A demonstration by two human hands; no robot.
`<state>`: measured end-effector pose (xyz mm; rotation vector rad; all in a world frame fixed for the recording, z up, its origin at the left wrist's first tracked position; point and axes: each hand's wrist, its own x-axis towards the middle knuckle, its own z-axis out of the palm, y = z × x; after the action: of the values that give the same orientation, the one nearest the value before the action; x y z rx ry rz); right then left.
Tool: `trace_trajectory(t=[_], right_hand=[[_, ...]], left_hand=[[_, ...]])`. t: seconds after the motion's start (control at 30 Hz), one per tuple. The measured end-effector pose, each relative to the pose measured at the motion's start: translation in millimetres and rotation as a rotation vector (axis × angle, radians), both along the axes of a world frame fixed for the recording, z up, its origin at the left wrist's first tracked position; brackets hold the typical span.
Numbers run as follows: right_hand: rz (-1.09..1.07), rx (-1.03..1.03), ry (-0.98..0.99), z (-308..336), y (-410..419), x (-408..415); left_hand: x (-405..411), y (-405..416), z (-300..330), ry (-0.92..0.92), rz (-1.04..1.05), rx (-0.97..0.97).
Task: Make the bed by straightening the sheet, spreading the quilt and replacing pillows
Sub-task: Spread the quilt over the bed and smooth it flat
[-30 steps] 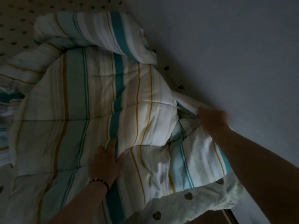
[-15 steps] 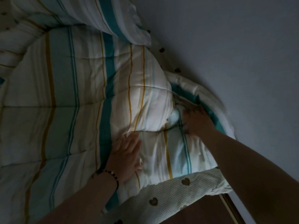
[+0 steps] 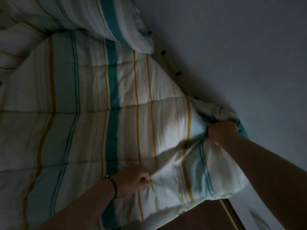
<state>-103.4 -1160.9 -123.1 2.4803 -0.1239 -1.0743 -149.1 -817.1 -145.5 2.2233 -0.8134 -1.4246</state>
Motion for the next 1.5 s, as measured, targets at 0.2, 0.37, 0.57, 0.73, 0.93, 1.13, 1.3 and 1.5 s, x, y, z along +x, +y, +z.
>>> trace_trajectory(t=[0.2, 0.37, 0.57, 0.73, 0.93, 1.13, 1.3, 1.5], right_hand=[[-0.115, 0.048, 0.279, -21.6, 20.4, -20.1], [0.001, 0.012, -0.052, 0.1, 62.8, -10.1], [0.175, 0.265, -0.295, 28.3, 151.5, 33.1], [0.34, 0.345, -0.303, 55.0, 255.1, 72.4], [0.431, 0.502, -0.198, 59.1, 373.2, 84.5], [0.46, 0.804, -0.254, 51.4, 495.5, 54.0], [0.528, 1.051, -0.284, 53.0, 593.3, 30.0], [0.432, 1.03, -0.202, 54.8, 664.7, 27.7]], left_hand=[[-23.8, -14.2, -18.0, -0.028, -0.119, 0.11], [-9.9, 32.5, 9.2, -0.249, 0.306, -0.07], [20.5, 112.9, 35.8, -0.267, 0.723, -0.013], [34.6, 172.4, 64.4, -0.375, 0.962, -0.016], [18.0, 256.4, 72.0, -0.68, 1.111, 0.087], [-21.8, 348.2, 40.7, -0.327, 1.56, 0.617], [-28.3, 379.6, 29.6, 0.169, 1.906, 0.378], [-11.0, 381.7, 34.7, 0.005, 1.606, 0.059]])
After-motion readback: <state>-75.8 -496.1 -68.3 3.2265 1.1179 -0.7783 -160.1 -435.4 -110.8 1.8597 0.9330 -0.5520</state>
